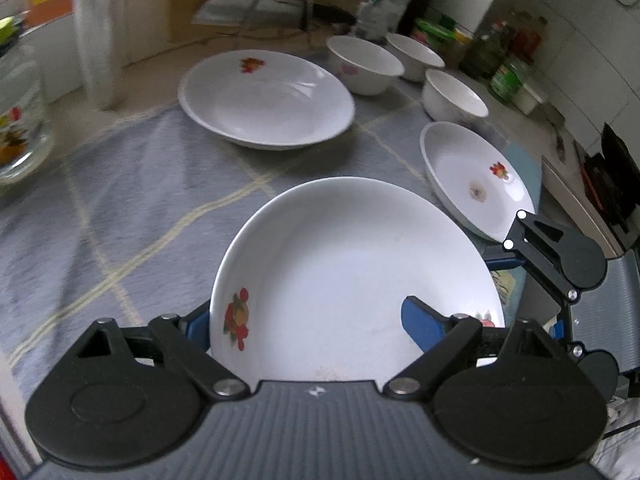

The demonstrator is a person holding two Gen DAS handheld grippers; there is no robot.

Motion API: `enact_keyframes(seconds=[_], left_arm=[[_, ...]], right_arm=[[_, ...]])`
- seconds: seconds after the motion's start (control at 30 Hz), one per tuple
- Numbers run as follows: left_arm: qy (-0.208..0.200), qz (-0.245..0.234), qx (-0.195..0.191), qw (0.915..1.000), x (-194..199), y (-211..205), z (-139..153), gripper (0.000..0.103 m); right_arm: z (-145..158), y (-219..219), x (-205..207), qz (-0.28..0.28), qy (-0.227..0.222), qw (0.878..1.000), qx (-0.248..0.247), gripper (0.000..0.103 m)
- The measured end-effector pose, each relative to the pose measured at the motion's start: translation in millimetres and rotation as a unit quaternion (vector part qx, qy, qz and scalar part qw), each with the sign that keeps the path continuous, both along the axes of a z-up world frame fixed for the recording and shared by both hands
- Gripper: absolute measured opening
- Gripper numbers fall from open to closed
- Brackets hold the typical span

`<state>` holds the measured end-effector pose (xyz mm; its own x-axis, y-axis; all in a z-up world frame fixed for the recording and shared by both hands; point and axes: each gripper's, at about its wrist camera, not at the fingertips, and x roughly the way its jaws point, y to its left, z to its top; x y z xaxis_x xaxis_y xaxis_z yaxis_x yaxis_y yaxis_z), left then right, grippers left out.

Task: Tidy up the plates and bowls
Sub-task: 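Lower the white plate onto the counter beside the sink and open the left tool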

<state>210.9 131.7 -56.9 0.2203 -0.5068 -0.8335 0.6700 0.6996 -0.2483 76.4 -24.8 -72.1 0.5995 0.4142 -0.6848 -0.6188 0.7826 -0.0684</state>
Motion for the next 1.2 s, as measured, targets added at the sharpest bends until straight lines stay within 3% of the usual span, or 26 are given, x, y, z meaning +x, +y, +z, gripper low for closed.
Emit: enact_keyframes(seconds=[0.6,1.2], left_arm=[[-0.012,0.058,-0.007,0.9982,31,69,1,0.092],[-0.004,0.092,-0.015,0.9956,61,107,-16,0.092]], right_arm=[[-8,56,62,0.054,0.002,0.999,-0.005,0.103],[-20,85,86,0.075,0.009,0.997,-0.010,0.103]])
